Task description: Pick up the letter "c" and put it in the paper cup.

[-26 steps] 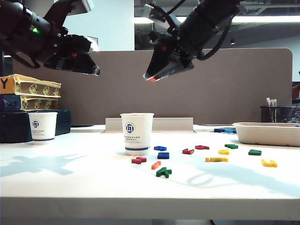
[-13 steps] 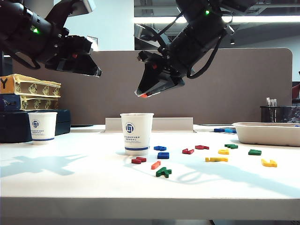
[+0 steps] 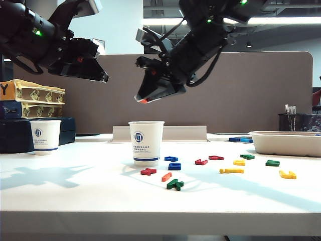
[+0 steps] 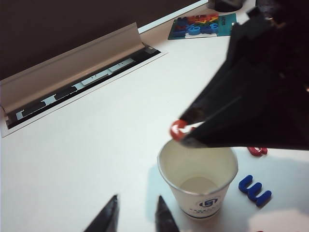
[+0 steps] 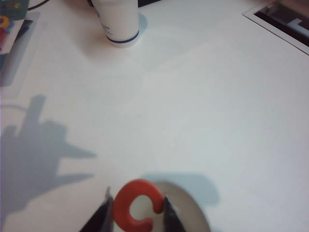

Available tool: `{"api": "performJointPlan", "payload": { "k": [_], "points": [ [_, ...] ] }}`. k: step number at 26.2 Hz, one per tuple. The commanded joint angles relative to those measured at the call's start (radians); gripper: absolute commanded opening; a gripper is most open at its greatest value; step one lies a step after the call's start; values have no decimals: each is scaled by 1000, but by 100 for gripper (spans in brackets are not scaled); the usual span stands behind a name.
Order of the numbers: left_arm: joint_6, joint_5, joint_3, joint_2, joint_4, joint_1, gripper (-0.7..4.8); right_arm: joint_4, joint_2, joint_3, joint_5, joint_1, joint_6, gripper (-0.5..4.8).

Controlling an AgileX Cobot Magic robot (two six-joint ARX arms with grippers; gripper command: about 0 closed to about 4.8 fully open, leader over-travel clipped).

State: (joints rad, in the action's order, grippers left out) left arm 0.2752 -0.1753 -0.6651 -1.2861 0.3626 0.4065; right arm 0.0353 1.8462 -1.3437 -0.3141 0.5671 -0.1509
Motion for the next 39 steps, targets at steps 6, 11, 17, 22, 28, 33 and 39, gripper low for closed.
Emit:
{"api": "performJointPlan", "payload": {
  "k": [6, 11, 17, 22, 28, 33, 39],
  "points": [
    [-2, -5, -6, 3, 12, -2, 93, 47, 31, -31, -2, 10, -4, 106],
    [-2, -5, -6, 3, 12, -2, 93, 50, 31, -31, 9, 10, -9, 106],
    [-2, -5, -6, 3, 11, -2, 93, 60, 31, -31, 25, 10, -10, 106],
    [-2, -4, -6, 3, 11, -2, 93, 88, 54, -31, 26, 10, -10, 107],
    [-2, -4, -6, 3, 11, -2, 93, 87, 60, -31, 25, 10, -10, 107],
    [-2, -4, -6, 3, 10, -2, 93, 87, 60, -31, 24, 10, -9, 137],
    [-2, -4, -6, 3, 9, -2, 93, 87, 59, -31, 24, 10, -9, 160]
  ]
}}
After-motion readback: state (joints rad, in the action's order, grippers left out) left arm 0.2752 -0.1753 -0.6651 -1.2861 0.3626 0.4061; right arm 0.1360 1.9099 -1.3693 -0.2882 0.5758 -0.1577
